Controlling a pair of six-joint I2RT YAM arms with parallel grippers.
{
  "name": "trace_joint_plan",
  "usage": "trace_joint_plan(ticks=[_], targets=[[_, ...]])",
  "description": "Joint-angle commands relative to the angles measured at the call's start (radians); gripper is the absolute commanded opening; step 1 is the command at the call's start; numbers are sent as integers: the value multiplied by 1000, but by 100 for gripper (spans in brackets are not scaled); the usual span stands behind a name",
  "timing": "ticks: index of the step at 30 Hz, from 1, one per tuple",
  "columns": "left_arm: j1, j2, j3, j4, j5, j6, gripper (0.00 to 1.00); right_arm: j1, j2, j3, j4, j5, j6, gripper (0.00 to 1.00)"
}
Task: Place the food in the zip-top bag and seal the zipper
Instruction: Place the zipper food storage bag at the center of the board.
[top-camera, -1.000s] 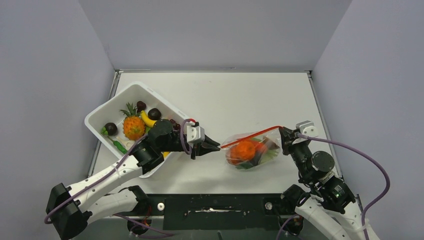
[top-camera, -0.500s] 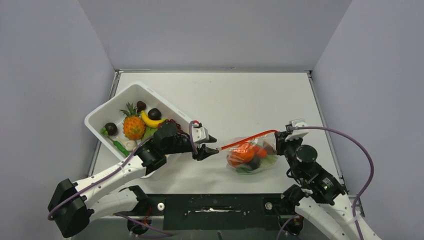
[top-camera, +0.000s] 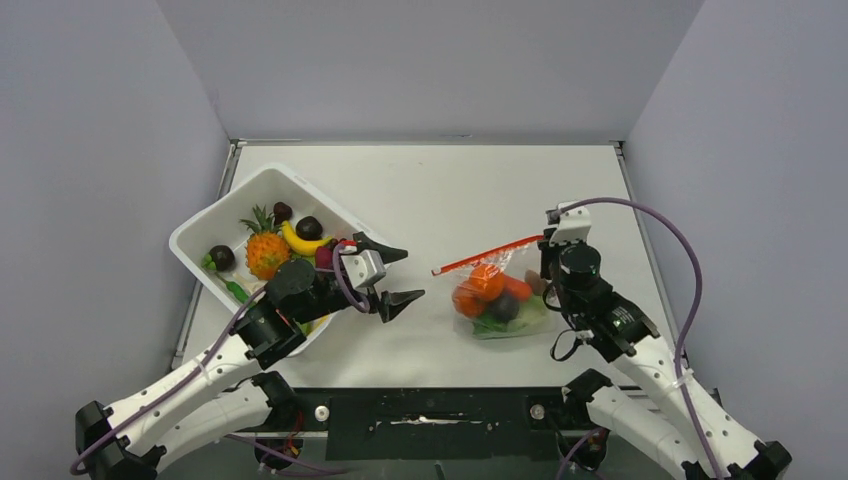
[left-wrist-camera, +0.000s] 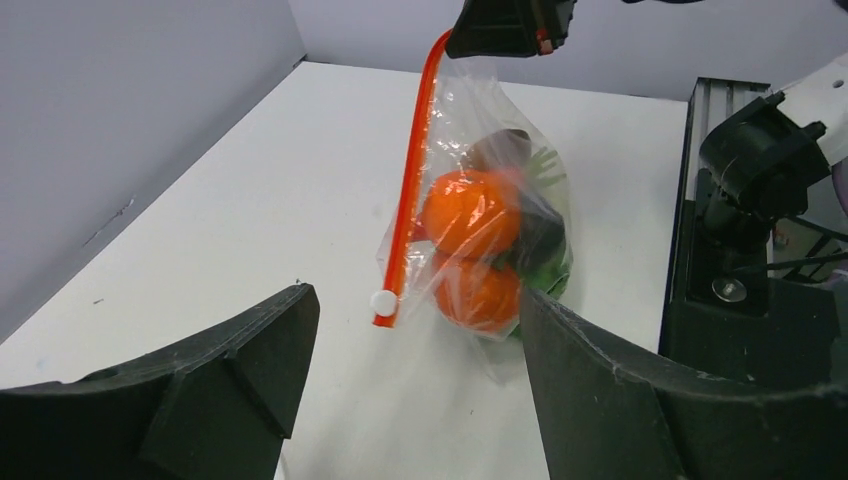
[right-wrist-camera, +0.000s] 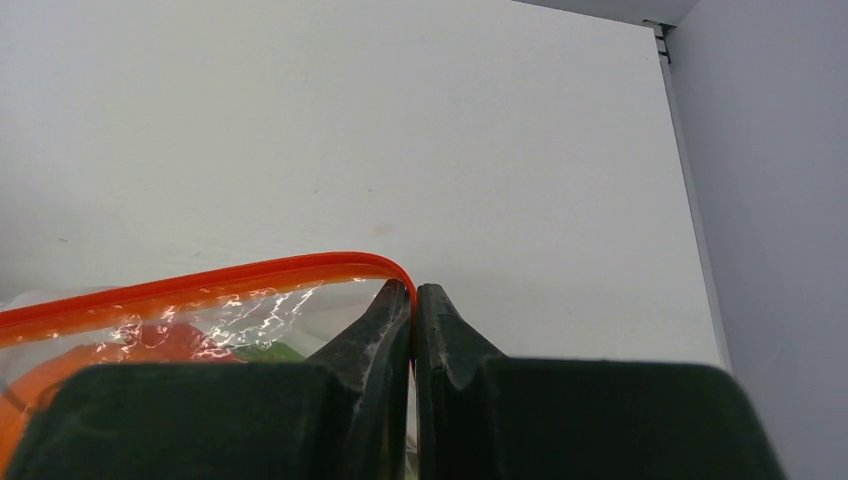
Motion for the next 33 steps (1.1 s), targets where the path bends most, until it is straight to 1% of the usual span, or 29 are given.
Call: trace_joint_plan(ticks=[1, 3, 6, 11, 14, 17, 20, 24, 26, 29, 31, 33], targets=[[-8, -60, -1, 7, -81, -68, 73, -73, 82, 58, 156, 4, -61, 0], [-8, -83, -23, -13, -107, -88, 73, -135, 126, 66, 180, -43, -59, 0], [-10, -115, -38, -55, -143, -102, 73, -259, 195, 75, 215, -145, -30, 0], [-10, -150, -41, -96, -203, -107, 74, -505, 292, 64, 292, -291, 33, 0], [-9, -157, -39, -134, -296, -136, 74, -607, 348, 81, 300, -335, 60, 0], [-9, -147, -18, -196, -416, -169, 74, -652, 385, 96, 290, -315, 61, 0], [-10, -129, 3, -265, -481, -176, 75, -699, 390, 110, 263, -281, 86, 0], [-9, -130, 29, -290, -511, -178, 75, -751, 389, 112, 254, -188, 92, 0], [-9, -136, 26, -283, -511, -178, 75, -777, 389, 117, 241, -189, 122, 0], [-9, -137, 37, -291, -523, -193, 76, -782, 381, 112, 243, -210, 149, 0], [-10, -137, 47, -303, -557, -216, 76, -782, 384, 117, 233, -245, 153, 8], [-9, -150, 51, -306, -588, -256, 77, -782, 387, 124, 220, -280, 143, 22]])
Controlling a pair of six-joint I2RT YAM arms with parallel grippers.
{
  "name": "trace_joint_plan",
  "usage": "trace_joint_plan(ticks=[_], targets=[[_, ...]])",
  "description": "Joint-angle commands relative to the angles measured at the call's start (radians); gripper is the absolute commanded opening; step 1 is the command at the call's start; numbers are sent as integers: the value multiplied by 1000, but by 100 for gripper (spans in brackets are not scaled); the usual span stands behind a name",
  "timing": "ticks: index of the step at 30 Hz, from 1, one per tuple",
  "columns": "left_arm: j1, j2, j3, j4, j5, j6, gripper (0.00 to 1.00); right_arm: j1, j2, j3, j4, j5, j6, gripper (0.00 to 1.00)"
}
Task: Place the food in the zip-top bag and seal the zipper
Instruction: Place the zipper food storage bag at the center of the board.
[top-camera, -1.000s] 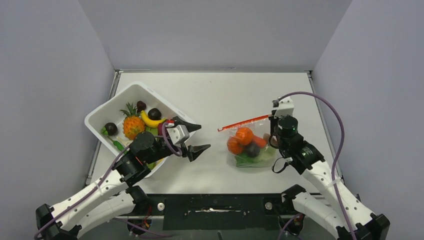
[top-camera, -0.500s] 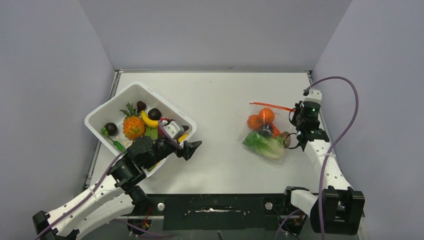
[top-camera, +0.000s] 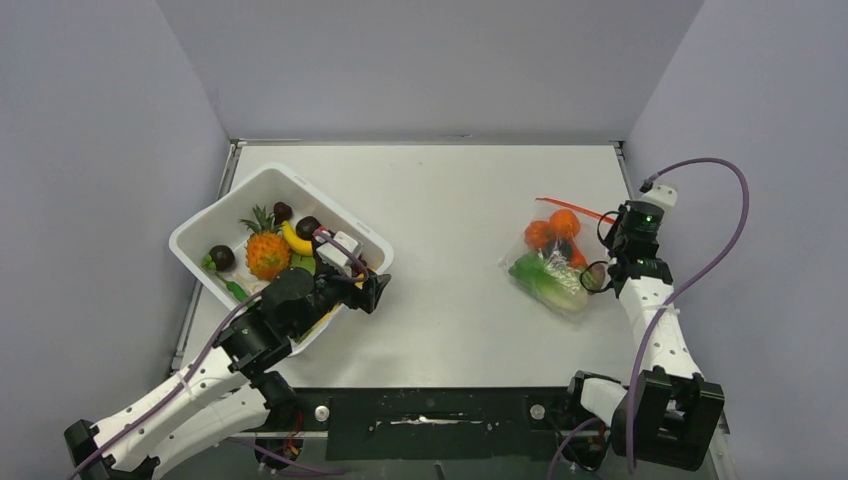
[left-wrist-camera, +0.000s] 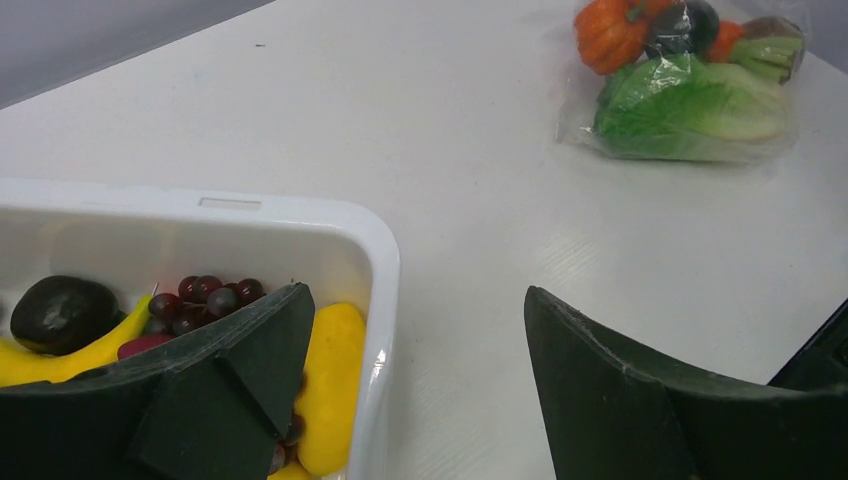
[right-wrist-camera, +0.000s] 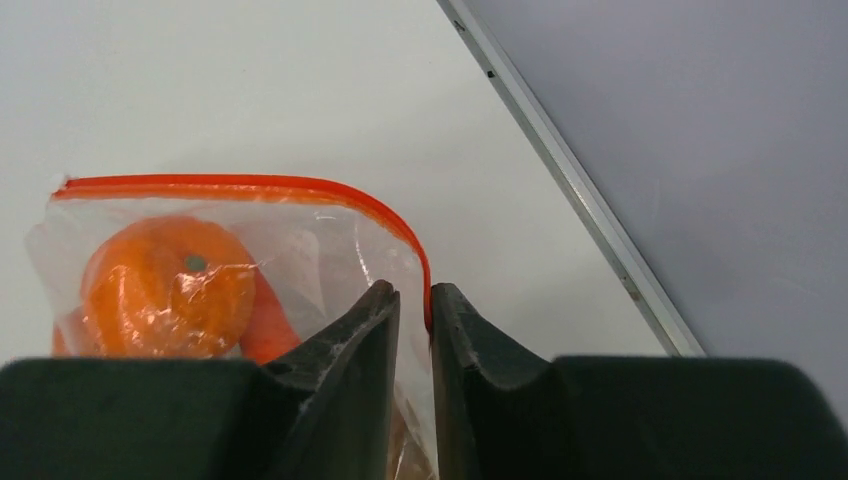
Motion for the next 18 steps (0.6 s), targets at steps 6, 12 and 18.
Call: trace_joint_plan(ticks=[6, 12, 18], targets=[[-5, -75, 73, -1, -177, -161, 79, 4, -57, 106, -24, -167, 67, 65], [-5, -103, 102, -22, -317, -223, 79, 15, -138, 138, -94, -309, 144, 87], [-5, -106, 117, 17, -328, -194, 79, 32, -275, 146, -175, -416, 176, 98]])
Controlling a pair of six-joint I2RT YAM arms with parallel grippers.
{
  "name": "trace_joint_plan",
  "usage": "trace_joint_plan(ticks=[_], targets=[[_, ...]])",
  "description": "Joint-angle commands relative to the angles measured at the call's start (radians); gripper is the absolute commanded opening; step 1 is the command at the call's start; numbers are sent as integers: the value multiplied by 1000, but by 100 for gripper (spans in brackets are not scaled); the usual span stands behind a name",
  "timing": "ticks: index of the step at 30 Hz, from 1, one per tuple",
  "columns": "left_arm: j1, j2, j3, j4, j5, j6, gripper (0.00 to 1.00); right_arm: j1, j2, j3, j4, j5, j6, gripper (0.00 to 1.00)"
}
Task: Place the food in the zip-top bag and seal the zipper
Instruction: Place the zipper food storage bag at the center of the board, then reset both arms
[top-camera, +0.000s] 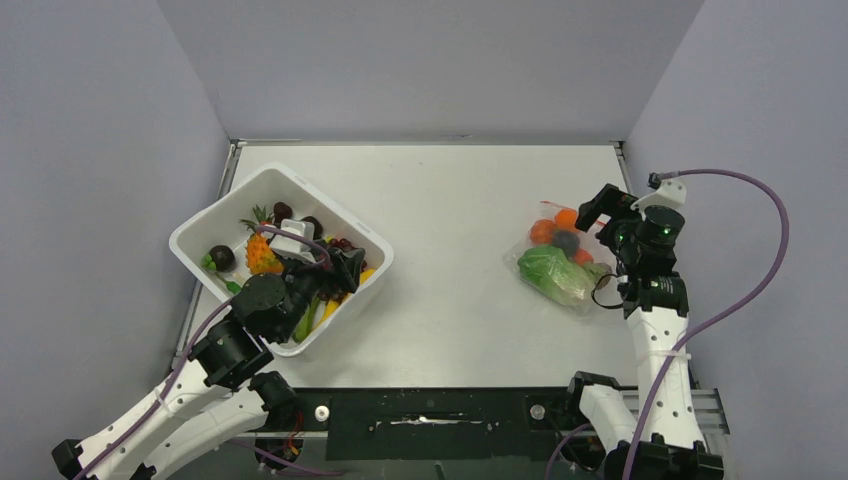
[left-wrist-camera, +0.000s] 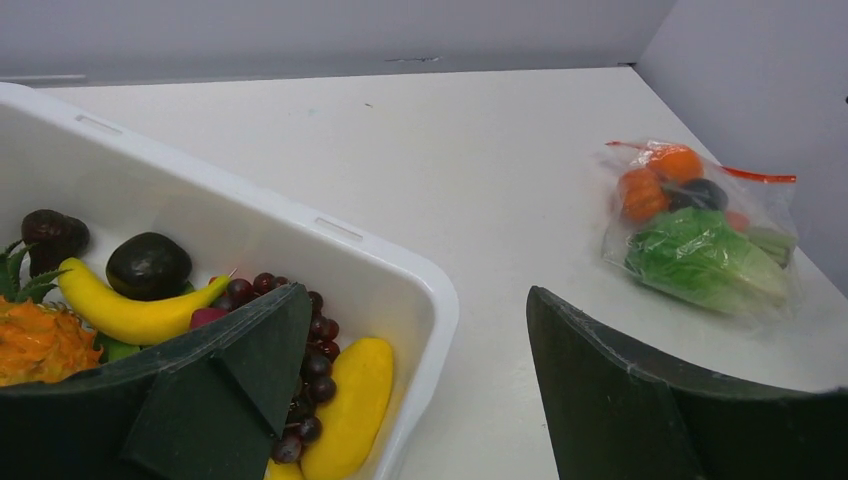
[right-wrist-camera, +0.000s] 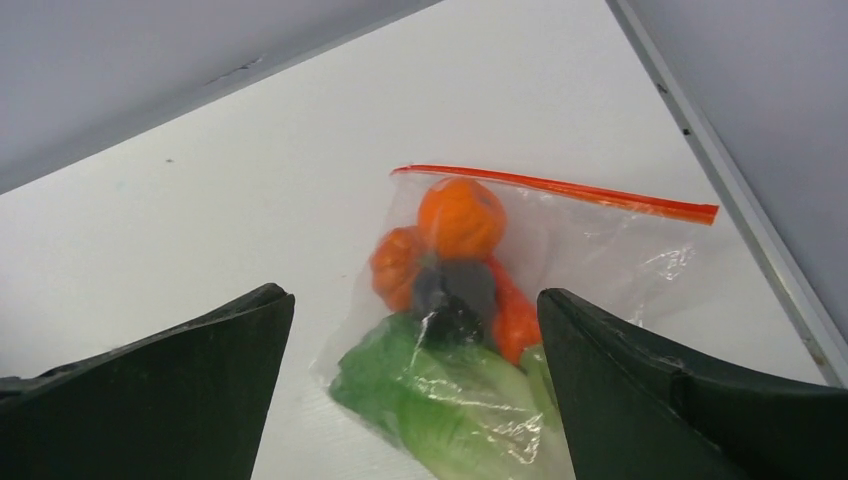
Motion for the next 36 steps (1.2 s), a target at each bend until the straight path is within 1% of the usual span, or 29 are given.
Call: trace_joint_plan(ticks=[1, 4, 7, 9, 12, 18, 23, 26, 36], targets=[[-4, -7, 43, 76, -47, 10, 79, 14, -111, 62, -72, -117, 46, 98], [-5, -3, 43, 106, -76, 9, 79, 15, -165, 89, -140, -180, 55, 98], [-4, 16, 72, 98, -80, 5, 79, 15, -210, 101, -184, -302, 59, 98], [-5, 27, 88, 91, -88, 3, 80, 17, -244, 90, -176, -392, 48, 98], [-4, 35, 85, 105, -103, 8, 80, 18, -278, 71, -158, -465, 39, 98], [-5, 69, 129, 142, -112, 24, 80, 18, -296, 108, -218, -498, -3, 98], [-3, 78, 141, 207, -87, 82, 80, 17, -299, 131, -219, -532, 12, 97], [-5, 70, 131, 231, -84, 107, 80, 18, -303, 116, -200, -544, 22, 98], [-4, 54, 100, 212, -89, 106, 80, 33, -257, 106, -174, -550, 24, 98]])
